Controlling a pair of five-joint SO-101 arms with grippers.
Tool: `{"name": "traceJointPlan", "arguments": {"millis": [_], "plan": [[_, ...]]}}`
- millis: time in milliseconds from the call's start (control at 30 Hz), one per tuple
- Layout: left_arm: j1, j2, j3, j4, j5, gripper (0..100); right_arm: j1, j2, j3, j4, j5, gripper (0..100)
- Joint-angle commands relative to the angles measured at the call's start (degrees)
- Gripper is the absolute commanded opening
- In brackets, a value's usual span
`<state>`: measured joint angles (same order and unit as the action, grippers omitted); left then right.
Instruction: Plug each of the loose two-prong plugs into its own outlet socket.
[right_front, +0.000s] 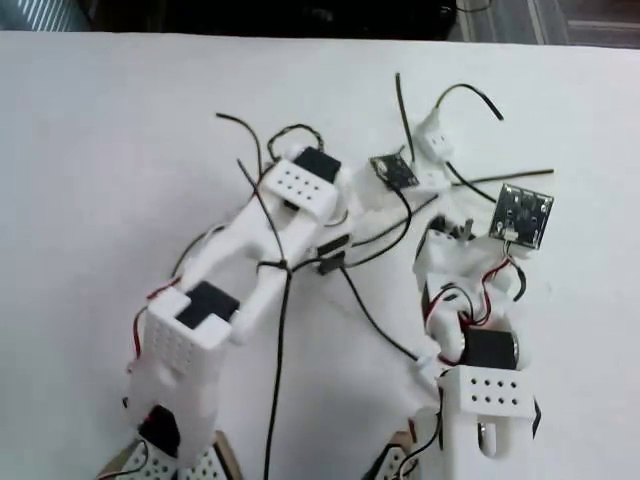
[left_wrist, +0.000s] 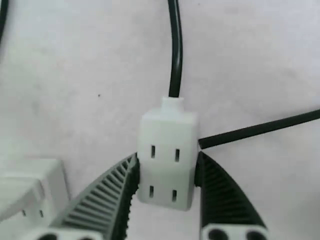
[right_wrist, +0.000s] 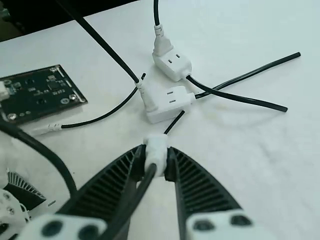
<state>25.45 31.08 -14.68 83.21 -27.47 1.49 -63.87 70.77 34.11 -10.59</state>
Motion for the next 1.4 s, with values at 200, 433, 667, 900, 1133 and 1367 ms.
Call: {"name": "traceJointPlan", "arguments": {"millis": [200, 433, 667, 900, 1133, 1367], "plan": [[-0.6, -5.5, 8.2, -8.2, 3.7, 25, 0.3, -1.2, -0.4, 0.8, -0.1, 1.7], [-3.3, -20.7, 12.9, -6.6, 3.5, 25, 0.2, -1.4, -0.8, 1.1, 0.0, 1.8], [-11.7, -41.8, 27.0, -7.7, 6.8, 24, -6.7, -0.8, -3.6, 7.6, 4.2, 1.8], [-21.6, -62.1, 46.9, -14.4, 7.8, 24, -19.7, -0.6, -3.7, 8.0, 10.3, 1.8], [-26.5, -82.7, 70.9, -24.8, 8.0, 24, -28.6, 12.6, -11.2, 10.4, 11.3, 1.8], [-30.7, -100.0, 85.4, -30.4, 11.1, 24, -31.3, 31.0, -22.6, 10.2, 11.8, 1.8]]}}
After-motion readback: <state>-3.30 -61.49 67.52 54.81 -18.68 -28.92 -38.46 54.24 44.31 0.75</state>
